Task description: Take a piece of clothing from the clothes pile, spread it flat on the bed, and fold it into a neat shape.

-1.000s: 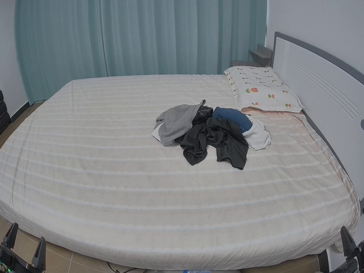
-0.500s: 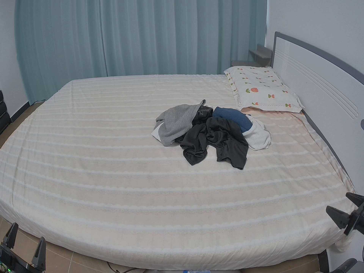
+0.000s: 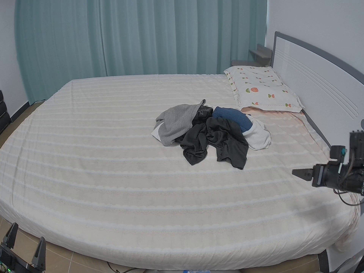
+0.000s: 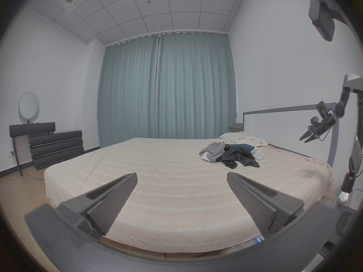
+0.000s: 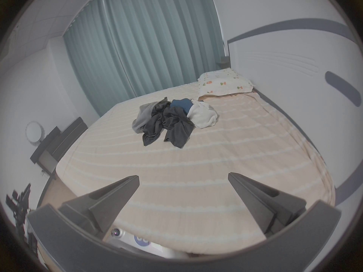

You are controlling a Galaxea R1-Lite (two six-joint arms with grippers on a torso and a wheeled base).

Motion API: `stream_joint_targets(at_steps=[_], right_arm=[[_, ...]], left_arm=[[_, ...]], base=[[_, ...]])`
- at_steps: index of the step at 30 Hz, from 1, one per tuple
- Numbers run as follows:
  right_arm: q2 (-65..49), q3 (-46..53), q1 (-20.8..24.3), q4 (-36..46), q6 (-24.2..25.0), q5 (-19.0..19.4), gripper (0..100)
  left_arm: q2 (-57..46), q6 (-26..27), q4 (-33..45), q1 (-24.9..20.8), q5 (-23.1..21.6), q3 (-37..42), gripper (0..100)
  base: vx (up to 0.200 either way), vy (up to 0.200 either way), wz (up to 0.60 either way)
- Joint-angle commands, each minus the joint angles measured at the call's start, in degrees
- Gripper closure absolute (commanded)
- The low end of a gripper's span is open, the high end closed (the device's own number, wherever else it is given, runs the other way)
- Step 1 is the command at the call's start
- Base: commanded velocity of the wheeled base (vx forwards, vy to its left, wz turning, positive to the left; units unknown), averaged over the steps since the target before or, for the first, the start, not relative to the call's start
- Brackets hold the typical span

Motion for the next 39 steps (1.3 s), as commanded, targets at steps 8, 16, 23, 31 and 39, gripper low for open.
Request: stream_joint_targets(at_steps=[8, 16, 23, 31, 39], right_arm=[[54.8, -41.4, 5.3, -7.8, 10.5, -6.5, 0], [61.8, -53.4, 5.9, -3.3, 14.0, -6.6, 0], [64.3, -60.5, 7.4, 0.3, 16.7, -6.6, 0], [66.5, -65.0, 8.5, 1.6, 17.5, -6.6, 0], [68.2, -67.8, 9.5, 1.5, 17.5, -6.6, 100]], left_arm=[[-0.8, -0.1, 0.0, 0.0, 0.0, 1.0, 0], [-0.8, 0.0, 0.0, 0.0, 0.0, 1.0, 0], [-0.8, -0.1, 0.0, 0.0, 0.0, 1.0, 0], [-0.8, -0.1, 0.0, 0.0, 0.0, 1.0, 0], [-0.8, -0.1, 0.0, 0.0, 0.0, 1.0, 0]], base=[[0.0, 0.0, 0.0], [0.0, 0.0, 0.0], [0.0, 0.0, 0.0], [0.0, 0.0, 0.0], [0.0, 0.0, 0.0]])
